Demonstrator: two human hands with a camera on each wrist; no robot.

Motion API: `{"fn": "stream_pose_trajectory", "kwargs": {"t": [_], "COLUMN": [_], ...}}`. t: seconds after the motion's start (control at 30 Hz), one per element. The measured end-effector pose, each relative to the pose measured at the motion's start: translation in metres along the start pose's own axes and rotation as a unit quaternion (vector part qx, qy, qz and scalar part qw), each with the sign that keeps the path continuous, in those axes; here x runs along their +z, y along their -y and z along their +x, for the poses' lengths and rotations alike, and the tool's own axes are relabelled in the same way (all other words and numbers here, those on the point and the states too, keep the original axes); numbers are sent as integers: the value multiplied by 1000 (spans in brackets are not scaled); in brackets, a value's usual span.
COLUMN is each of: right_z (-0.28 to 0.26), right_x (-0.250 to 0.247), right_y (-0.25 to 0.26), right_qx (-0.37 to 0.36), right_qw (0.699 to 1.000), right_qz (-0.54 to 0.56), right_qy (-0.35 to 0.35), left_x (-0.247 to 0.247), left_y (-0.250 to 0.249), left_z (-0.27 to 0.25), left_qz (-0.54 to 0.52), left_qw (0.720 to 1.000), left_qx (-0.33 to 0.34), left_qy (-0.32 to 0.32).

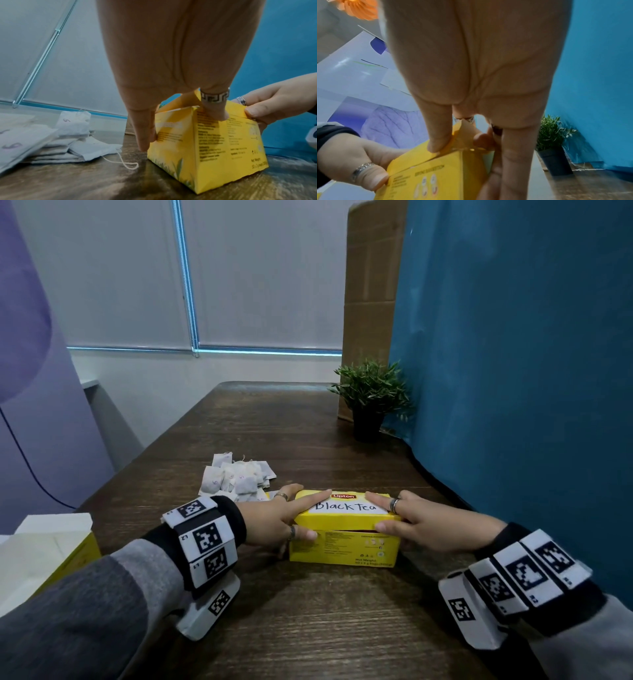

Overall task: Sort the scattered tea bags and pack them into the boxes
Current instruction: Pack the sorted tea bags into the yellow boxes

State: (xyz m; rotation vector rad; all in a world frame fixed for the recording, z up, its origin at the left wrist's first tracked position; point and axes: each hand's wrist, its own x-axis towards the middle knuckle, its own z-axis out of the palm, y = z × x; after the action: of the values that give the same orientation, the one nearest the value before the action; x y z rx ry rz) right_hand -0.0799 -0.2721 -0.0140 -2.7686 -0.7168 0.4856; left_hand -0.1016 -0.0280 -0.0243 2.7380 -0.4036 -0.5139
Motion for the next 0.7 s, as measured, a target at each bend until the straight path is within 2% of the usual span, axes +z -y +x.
{"fn": "stream_pose_trajectory", "kwargs": {"t": [0.43,0.7], "right_z": [1,-7], "right_x": [2,9], "right_y": [4,17], "right_qx": [17,39], "right_qw": [998,982], "right_qz": [-51,-183], "right_qy": [17,25], "left_x": [-2,8], "left_y": [2,2], "left_z": [2,5], "left_qz": [-18,49], "left_qw": [1000,998], "left_qx": [-1,-26], "left_qy": [19,34]}}
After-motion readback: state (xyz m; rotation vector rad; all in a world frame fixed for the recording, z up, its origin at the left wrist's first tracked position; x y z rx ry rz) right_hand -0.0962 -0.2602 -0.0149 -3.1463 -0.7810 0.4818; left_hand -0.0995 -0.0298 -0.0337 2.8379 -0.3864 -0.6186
